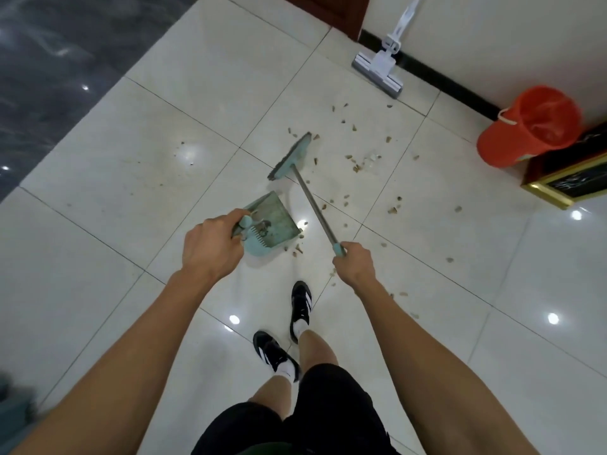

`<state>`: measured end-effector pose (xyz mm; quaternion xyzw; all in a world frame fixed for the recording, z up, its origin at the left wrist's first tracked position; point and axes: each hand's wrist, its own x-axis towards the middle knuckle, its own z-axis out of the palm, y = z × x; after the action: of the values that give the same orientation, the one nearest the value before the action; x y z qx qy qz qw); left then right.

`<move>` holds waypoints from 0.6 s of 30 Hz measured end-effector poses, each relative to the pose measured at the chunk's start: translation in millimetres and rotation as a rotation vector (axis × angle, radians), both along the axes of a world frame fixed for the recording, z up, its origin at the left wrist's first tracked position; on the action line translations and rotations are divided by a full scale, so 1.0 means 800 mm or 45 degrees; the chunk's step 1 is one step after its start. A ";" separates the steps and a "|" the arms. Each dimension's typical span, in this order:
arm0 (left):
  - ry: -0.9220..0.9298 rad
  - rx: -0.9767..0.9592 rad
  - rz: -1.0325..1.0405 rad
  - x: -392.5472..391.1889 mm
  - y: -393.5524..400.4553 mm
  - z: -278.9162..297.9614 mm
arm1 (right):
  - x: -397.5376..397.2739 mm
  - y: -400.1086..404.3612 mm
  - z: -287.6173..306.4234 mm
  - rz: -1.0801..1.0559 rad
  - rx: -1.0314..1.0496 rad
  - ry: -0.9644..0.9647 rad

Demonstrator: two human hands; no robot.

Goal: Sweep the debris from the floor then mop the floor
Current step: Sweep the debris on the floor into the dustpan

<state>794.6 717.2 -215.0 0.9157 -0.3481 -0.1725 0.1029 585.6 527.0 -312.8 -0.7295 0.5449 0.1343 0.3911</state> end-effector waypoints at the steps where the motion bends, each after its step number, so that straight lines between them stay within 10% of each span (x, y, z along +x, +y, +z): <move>1: -0.001 -0.007 0.003 0.007 -0.008 0.000 | 0.010 -0.010 -0.003 0.008 0.013 -0.001; 18: -0.064 0.023 0.086 0.121 -0.113 -0.030 | 0.167 -0.141 -0.060 0.078 0.061 -0.055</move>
<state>891.1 626.9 -238.7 0.9319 -0.3178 -0.1488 0.0917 718.8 414.2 -361.2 -0.7389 0.5104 0.1435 0.4159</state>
